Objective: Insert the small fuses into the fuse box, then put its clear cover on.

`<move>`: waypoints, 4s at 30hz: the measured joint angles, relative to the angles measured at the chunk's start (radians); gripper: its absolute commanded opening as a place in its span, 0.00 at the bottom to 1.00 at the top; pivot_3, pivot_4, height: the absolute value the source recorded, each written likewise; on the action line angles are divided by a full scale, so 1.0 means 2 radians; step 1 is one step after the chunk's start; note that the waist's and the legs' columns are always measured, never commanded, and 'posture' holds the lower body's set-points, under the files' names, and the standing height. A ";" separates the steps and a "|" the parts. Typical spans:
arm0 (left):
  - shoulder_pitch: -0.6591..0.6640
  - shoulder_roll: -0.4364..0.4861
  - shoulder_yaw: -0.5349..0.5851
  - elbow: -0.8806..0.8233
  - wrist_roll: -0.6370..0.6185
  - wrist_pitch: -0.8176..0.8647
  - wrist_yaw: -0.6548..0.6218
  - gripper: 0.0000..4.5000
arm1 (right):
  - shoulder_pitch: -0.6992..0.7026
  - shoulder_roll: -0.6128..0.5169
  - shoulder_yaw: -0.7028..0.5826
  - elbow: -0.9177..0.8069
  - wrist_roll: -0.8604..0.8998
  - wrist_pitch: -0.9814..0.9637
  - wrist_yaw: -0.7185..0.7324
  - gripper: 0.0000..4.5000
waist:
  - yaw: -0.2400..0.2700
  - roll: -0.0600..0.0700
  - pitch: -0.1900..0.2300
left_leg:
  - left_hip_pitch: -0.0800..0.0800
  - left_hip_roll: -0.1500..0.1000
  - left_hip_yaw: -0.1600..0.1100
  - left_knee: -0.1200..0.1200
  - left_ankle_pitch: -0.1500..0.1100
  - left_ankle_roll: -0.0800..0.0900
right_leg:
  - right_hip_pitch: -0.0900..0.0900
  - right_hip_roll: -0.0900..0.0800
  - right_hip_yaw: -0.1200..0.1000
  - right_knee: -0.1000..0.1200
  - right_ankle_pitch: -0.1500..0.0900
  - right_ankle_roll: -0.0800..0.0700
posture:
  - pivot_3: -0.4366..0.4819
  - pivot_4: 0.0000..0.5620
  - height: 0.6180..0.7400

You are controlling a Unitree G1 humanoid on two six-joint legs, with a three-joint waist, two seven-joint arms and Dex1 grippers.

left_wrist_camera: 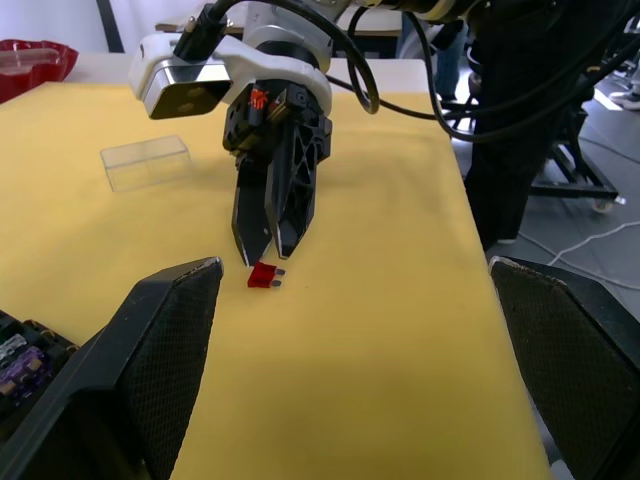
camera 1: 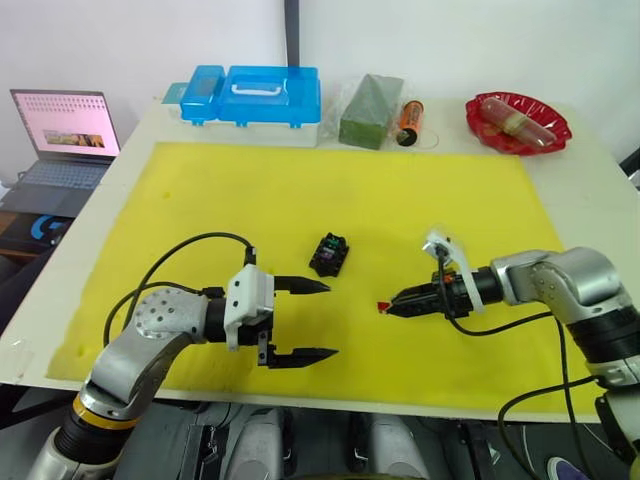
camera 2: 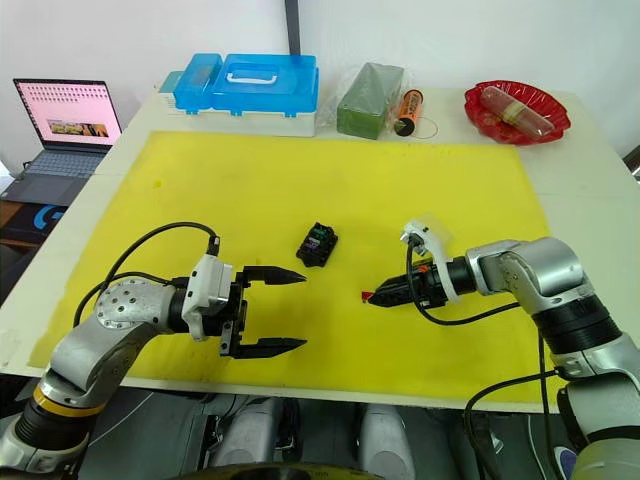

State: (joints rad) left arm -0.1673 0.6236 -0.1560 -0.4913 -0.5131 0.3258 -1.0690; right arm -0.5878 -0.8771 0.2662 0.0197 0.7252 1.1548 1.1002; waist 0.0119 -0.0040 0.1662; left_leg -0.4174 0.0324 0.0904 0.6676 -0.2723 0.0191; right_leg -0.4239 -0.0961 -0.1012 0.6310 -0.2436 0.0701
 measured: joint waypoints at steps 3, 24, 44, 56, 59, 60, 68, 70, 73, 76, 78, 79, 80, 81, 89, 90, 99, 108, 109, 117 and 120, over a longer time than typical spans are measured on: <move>0.000 0.000 -0.001 0.002 0.000 -0.002 -0.001 1.00 | 0.000 0.007 -0.002 0.000 -0.003 0.007 0.001 0.48 | 0.000 0.000 0.000 | 0.000 0.000 0.000 0.000 0.000 0.000 | 0.000 0.000 0.000 0.000 0.000 0.000 | 0.48 0.27 1.00; 0.010 0.001 0.012 0.007 -0.007 -0.006 0.008 1.00 | -0.018 0.037 -0.071 -0.068 0.011 0.074 -0.035 0.01 | -0.001 0.000 0.000 | 0.001 0.000 0.000 0.000 0.000 0.000 | 0.001 0.000 0.000 0.001 0.000 0.000 | 0.48 0.27 1.00; -0.061 -0.061 0.065 0.173 0.025 -0.023 0.073 1.00 | -0.092 0.150 -0.019 -0.088 -0.128 -0.078 -0.205 0.01 | -0.002 0.000 -0.001 | 0.001 0.000 0.000 0.000 0.001 -0.001 | 0.001 0.000 0.000 0.001 0.001 0.001 | 0.48 0.27 1.00; -0.081 -0.083 0.054 0.202 0.045 -0.037 0.070 1.00 | -0.103 0.163 0.015 -0.028 -0.189 -0.154 -0.170 0.01 | -0.001 0.000 -0.001 | 0.001 0.000 0.000 0.000 0.001 -0.001 | 0.001 0.000 0.000 0.001 0.001 0.001 | 0.48 0.27 1.00; -0.081 -0.083 0.054 0.202 0.045 -0.037 0.070 1.00 | -0.100 0.163 0.016 -0.025 -0.198 -0.165 -0.161 0.01 | -0.001 0.000 -0.001 | 0.001 0.000 0.000 0.000 0.001 -0.001 | 0.001 0.000 0.000 0.001 0.001 0.001 | 0.48 0.27 1.00; -0.081 -0.083 0.054 0.202 0.045 -0.037 0.070 1.00 | -0.098 0.163 0.016 -0.025 -0.200 -0.168 -0.158 0.01 | -0.001 0.000 -0.001 | 0.001 0.000 0.000 0.000 0.001 -0.001 | 0.001 0.000 0.000 0.001 0.001 0.001 | 0.48 0.27 1.00; -0.083 -0.083 0.054 0.205 0.045 -0.037 0.070 1.00 | -0.097 0.164 0.016 -0.020 -0.210 -0.174 -0.150 0.01 | -0.001 0.000 -0.001 | 0.001 0.000 0.000 0.000 0.001 -0.001 | 0.001 0.000 0.000 0.001 0.001 0.001 | 0.48 0.27 1.00; -0.086 -0.083 0.054 0.205 0.045 -0.037 0.070 1.00 | -0.096 0.164 0.016 -0.020 -0.213 -0.175 -0.149 0.01 | -0.001 0.000 -0.001 | 0.001 0.000 0.000 0.000 0.001 -0.001 | 0.001 0.000 0.000 0.001 0.001 0.001 | 0.48 0.27 1.00; -0.089 -0.083 0.054 0.205 0.045 -0.037 0.070 1.00 | -0.095 0.164 0.016 -0.019 -0.214 -0.178 -0.148 0.01 | -0.001 0.000 -0.001 | 0.001 0.000 0.000 0.000 0.001 -0.001 | 0.001 0.000 0.000 0.001 0.001 0.001 | 0.48 0.27 1.00; -0.090 -0.082 0.054 0.205 0.045 -0.036 0.070 1.00 | -0.087 0.166 0.016 -0.016 -0.216 -0.178 -0.148 0.01 | -0.001 0.000 -0.001 | 0.001 0.000 0.000 0.000 0.001 -0.001 | 0.001 0.000 0.000 0.001 0.001 0.001 | 0.48 0.27 1.00; -0.090 -0.082 0.054 0.205 0.045 -0.036 0.070 1.00 | -0.084 0.168 0.016 -0.014 -0.219 -0.178 -0.147 0.01 | -0.001 0.000 -0.001 | 0.001 0.000 0.000 0.000 0.001 -0.001 | 0.001 0.000 0.000 0.001 0.001 0.001 | 0.48 0.27 1.00; -0.090 -0.082 0.054 0.205 0.045 -0.035 0.070 1.00 | -0.084 0.169 0.016 -0.012 -0.219 -0.178 -0.147 0.01 | -0.001 0.000 -0.001 | 0.001 0.000 0.000 0.000 0.001 -0.001 | 0.001 0.000 0.000 0.001 0.001 0.001 | 0.48 0.27 1.00; -0.090 -0.082 0.054 0.205 0.045 -0.035 0.070 1.00 | -0.084 0.169 0.016 -0.011 -0.220 -0.178 -0.147 0.01 | -0.001 0.000 -0.001 | 0.001 0.000 0.000 0.000 0.001 -0.001 | 0.001 0.000 0.000 0.001 0.001 0.001 | 0.48 0.27 1.00; -0.090 -0.082 0.054 0.205 0.045 -0.035 0.070 1.00 | -0.084 0.169 0.016 -0.009 -0.221 -0.178 -0.147 0.01 | -0.001 0.000 -0.001 | 0.001 0.000 0.000 0.000 0.001 -0.001 | 0.001 0.000 0.000 0.001 0.001 0.001 | 0.48 0.27 1.00; -0.091 -0.082 0.054 0.205 0.045 -0.033 0.073 1.00 | -0.084 0.175 0.013 0.002 -0.225 -0.185 -0.145 0.01 | -0.001 0.000 -0.001 | 0.001 0.000 0.000 0.000 0.001 -0.001 | 0.001 0.000 0.000 0.001 0.001 0.001 | 0.48 0.27 1.00; -0.091 -0.082 0.054 0.205 0.045 -0.033 0.073 1.00 | -0.084 0.175 0.012 0.003 -0.225 -0.186 -0.145 0.01 | -0.001 0.000 -0.001 | 0.001 0.000 0.000 0.000 0.001 -0.001 | 0.001 0.000 0.000 0.001 0.001 0.001 | 0.48 0.27 1.00; -0.094 -0.082 0.054 0.203 0.045 -0.027 0.075 1.00 | -0.082 0.178 0.012 0.009 -0.239 -0.200 -0.143 0.06 | -0.001 0.000 -0.001 | 0.001 0.000 0.000 0.000 0.001 -0.001 | 0.001 0.000 0.000 0.001 0.001 0.001 | 0.48 0.27 1.00; -0.095 -0.081 0.054 0.198 0.045 -0.023 0.075 1.00 | -0.076 0.178 0.009 0.009 -0.243 -0.197 -0.141 0.29 | -0.001 0.000 -0.001 | 0.001 0.000 0.000 0.000 0.001 -0.001 | 0.001 0.000 0.000 0.001 0.001 0.001 | 0.48 0.27 1.00; -0.095 -0.081 0.054 0.198 0.045 -0.023 0.075 1.00 | -0.076 0.178 0.007 0.009 -0.242 -0.194 -0.141 0.29 | -0.001 0.000 -0.001 | 0.001 0.000 0.000 0.000 0.001 -0.001 | 0.001 0.000 0.000 0.001 0.001 0.001 | 0.48 0.27 1.00; -0.099 -0.081 0.054 0.198 0.045 -0.022 0.072 1.00 | -0.076 0.179 -0.029 -0.014 -0.213 -0.178 -0.133 0.29 | -0.001 0.000 -0.001 | 0.001 0.000 0.000 0.000 0.001 -0.001 | 0.001 0.000 0.000 0.001 0.001 0.001 | 0.48 0.27 1.00; -0.101 -0.081 0.054 0.198 0.045 -0.021 0.072 1.00 | -0.076 0.187 -0.039 -0.018 -0.207 -0.177 -0.135 0.29 | -0.001 0.000 -0.001 | 0.001 0.000 0.000 0.000 0.001 -0.001 | 0.001 0.000 0.000 0.001 0.001 0.001 | 0.48 0.27 1.00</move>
State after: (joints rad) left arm -0.3687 0.4617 -0.0477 -0.0944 -0.4236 0.2828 -0.9245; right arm -0.7402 -0.5028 0.1882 -0.0160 0.3119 0.8010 0.8297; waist 0.0098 -0.0048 0.1650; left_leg -0.4145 0.0321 0.0909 0.6676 -0.2703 0.0162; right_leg -0.4210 -0.0962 -0.1021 0.6330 -0.2415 0.0715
